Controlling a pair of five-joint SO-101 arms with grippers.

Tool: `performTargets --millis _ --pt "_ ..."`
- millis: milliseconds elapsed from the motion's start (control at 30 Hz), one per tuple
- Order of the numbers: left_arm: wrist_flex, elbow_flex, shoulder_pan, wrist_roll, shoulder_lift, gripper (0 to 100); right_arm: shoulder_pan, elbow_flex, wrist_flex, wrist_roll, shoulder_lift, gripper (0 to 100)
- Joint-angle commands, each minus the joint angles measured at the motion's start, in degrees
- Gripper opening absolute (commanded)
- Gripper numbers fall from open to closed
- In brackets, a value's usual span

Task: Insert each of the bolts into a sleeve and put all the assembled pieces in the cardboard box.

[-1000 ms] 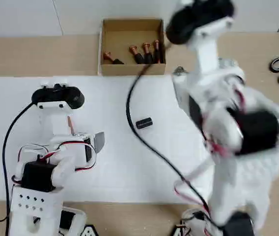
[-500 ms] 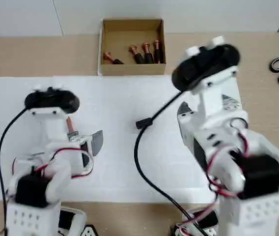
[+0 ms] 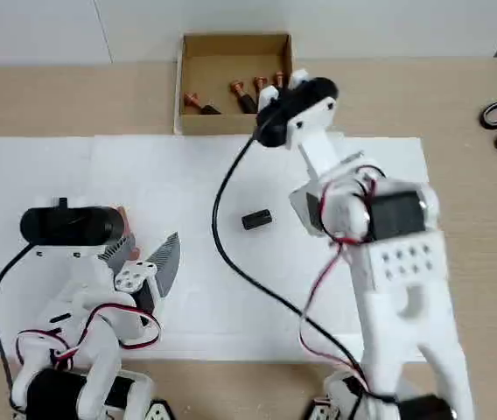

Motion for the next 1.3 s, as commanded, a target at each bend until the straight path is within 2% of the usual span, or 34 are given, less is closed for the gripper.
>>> performTargets --millis 0,267,500,833,1033,1267 --pt "-1.5 -0.1 -0.4 -0.6 -0.3 20 -1.2 -0.2 -2.1 3.8 4.2 22.6" --pt "-3.3 1.8 -0.4 -0.7 -0.4 20 -6.5 -0.2 -1.5 16.4 13.1 22.6" --pt "-3.5 2.3 -3.3 -0.7 -0.5 20 -6.6 -0.7 -1.5 25.4 21.0 22.6" --pt "-3.5 2.3 -5.8 -0.7 -0.6 20 -6.8 -15.8 -1.5 26.0 36.1 22.6" --pt "-3.5 2.4 -7.9 -0.7 -0.6 20 -8.5 -24.4 2.2 26.0 44.4 22.6" --pt "-3.5 2.4 -7.9 -0.7 -0.6 20 -10.9 -27.1 2.5 25.9 49.6 22.6"
